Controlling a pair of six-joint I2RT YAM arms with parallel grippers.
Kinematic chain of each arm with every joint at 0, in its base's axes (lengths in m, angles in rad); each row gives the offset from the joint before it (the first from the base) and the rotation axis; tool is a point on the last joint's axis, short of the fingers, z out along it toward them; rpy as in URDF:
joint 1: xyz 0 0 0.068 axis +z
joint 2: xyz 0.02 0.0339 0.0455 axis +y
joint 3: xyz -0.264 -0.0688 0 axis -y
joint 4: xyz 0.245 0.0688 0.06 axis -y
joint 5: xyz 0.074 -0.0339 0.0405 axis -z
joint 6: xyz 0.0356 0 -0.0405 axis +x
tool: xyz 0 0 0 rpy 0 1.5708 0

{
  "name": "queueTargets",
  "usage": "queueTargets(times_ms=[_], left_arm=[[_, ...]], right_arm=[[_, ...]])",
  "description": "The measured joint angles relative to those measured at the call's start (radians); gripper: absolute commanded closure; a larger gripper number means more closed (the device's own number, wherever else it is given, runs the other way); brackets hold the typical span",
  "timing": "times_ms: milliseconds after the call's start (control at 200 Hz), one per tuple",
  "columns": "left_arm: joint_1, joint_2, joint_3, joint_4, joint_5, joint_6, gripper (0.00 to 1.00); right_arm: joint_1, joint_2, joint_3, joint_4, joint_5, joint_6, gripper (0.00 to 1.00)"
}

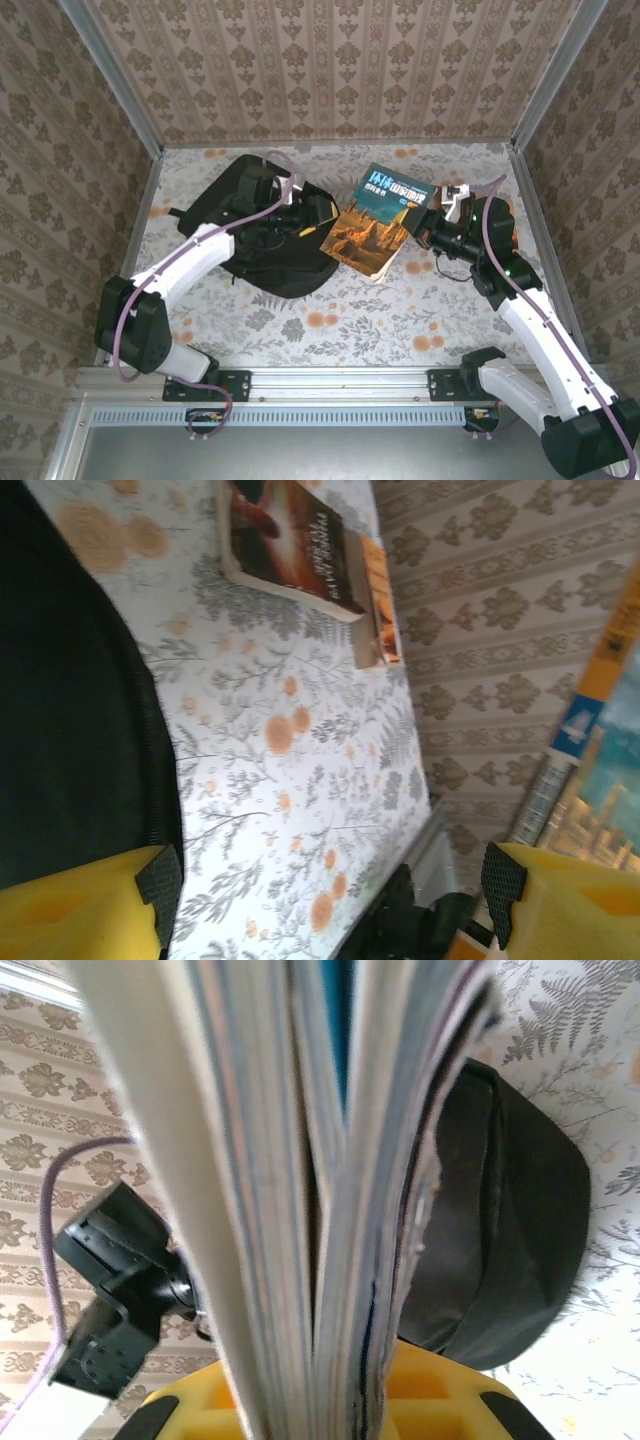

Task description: Pack the student bag

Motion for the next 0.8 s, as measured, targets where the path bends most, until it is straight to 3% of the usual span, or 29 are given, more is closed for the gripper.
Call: queueTargets(times_ms=[170, 425, 585, 800], left_arm=[[-0.052, -0.008, -0.076, 0.236, 0.023, -0.157, 0.27], [-0.119, 0.032, -0.081, 0.464, 0.062, -0.315, 0.63], [-0.119, 0.027, -0.080, 0.497, 0.097, -0.331, 0.81], [-0.106, -0.004, -0.087, 0.464, 0.118, -0.301, 0.91]], right_arm=[[0.008, 0.043, 0.000, 0.077, -0.005, 0.067, 0.92], [0.015, 0.055, 0.000, 0.126, 0.013, 0.082, 0.93], [0.016, 0.055, 0.000, 0.111, 0.032, 0.068, 0.92], [0.023, 0.055, 0.000, 0.082, 0.048, 0.031, 0.89]])
